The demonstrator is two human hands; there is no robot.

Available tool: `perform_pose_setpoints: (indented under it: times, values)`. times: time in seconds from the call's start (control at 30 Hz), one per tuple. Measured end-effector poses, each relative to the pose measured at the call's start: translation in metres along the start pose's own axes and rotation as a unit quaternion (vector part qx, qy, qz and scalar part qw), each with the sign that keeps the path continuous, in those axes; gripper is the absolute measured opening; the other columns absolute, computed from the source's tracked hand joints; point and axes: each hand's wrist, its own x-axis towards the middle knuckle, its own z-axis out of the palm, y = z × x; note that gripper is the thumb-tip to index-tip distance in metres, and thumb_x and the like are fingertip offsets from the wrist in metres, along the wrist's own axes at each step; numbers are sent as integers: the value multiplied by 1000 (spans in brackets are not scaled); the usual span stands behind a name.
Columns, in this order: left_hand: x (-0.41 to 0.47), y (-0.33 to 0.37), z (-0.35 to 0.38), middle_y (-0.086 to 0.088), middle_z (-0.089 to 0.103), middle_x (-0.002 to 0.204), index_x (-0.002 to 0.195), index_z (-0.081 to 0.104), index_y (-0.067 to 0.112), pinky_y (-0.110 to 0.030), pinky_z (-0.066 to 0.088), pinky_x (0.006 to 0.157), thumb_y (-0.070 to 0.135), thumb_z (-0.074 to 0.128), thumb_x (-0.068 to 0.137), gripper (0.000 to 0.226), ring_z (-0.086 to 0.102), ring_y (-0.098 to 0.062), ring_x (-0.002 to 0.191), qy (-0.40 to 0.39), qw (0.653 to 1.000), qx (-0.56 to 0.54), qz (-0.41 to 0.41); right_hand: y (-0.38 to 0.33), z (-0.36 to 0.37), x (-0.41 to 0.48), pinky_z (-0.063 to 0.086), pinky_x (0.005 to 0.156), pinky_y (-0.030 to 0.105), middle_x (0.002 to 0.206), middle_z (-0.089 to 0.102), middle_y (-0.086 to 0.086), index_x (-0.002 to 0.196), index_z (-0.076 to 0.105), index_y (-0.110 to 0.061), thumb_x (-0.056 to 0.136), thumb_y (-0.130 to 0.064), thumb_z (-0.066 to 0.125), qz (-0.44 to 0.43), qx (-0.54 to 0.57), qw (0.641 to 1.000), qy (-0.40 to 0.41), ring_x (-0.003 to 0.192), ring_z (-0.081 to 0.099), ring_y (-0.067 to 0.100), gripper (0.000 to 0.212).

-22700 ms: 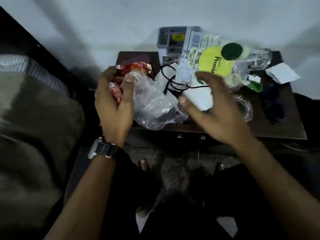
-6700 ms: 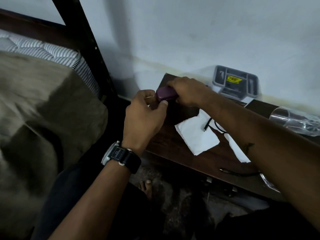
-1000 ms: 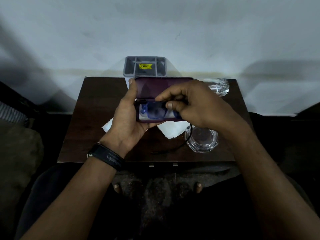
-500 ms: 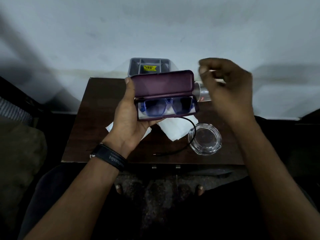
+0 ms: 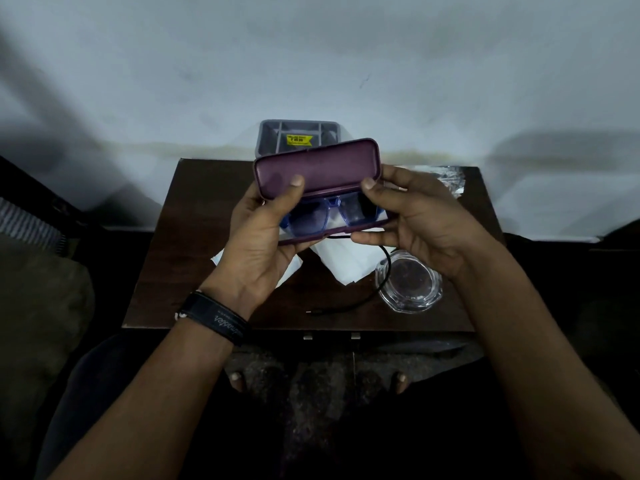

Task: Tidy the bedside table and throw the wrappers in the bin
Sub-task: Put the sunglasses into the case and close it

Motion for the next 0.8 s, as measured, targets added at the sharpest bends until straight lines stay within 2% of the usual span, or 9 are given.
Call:
perform_pose_setpoints:
  times: [0.1,0.2,0.33,0.43,0.5,0.53,0.63,0.73,0.8]
  values:
    - [-1,0,0,-18,68,136,142,57,6,-57,63,84,8,66,95,48,73,-34,116,3,1000,18,11,2,0,1,63,72,43,118,73,7,128,65,-5,97,-10,67,-2,-5,1000,0,104,75,32,32]
    - [-4,0,2,-19,67,138,144,54,4,-58,63,85,14,71,86,61,74,-33,114,3,999,28,18,3,1,1,64,70,43,114,74,4,127,65,-6,97,-9,67,-8,-8,1000,10,105,75,30,31]
    - [-7,3,5,-22,65,139,144,55,4,-59,62,86,18,70,86,61,71,-36,117,12,1000,24,15,2,3,-1,64,70,44,120,72,8,129,63,-4,98,-9,65,-7,-11,1000,13,107,75,31,31]
    - [-12,11,7,-15,69,137,143,59,14,-65,57,94,61,64,82,78,69,-36,123,2,999,44,-7,-1,5,-2,63,74,48,127,71,12,129,64,-6,102,-31,60,6,-3,1000,13,106,75,33,37]
    - [-12,15,3,-8,72,134,142,62,23,-66,55,96,87,31,86,90,71,-34,121,3,999,31,-33,-5,6,-3,63,77,50,125,73,11,126,67,-13,102,-56,44,24,-3,1000,10,106,75,33,54]
    - [-11,16,-1,-7,71,135,142,62,26,-68,54,96,90,17,87,96,70,-35,121,-5,999,13,-51,-6,5,-4,63,78,52,124,74,9,122,69,-16,101,-63,36,31,8,999,8,107,75,32,61]
    - [-10,15,-5,-7,72,134,144,60,30,-68,56,92,88,8,89,95,72,-37,118,-16,996,-2,-83,-8,3,-4,61,77,56,120,75,6,118,70,-17,101,-67,34,47,41,998,8,109,74,33,64]
    - [-9,14,-2,-5,75,128,139,64,27,-64,59,89,75,26,100,72,75,-35,112,-14,996,46,-76,-7,2,-3,60,77,58,121,74,6,123,67,-18,100,-62,46,60,37,997,7,112,73,32,54]
    - [-10,14,0,-6,75,128,138,64,23,-60,61,85,65,37,102,62,76,-34,110,-9,996,50,-78,-7,1,-4,61,77,56,117,74,7,116,67,-18,101,-52,50,69,44,997,8,109,73,33,40]
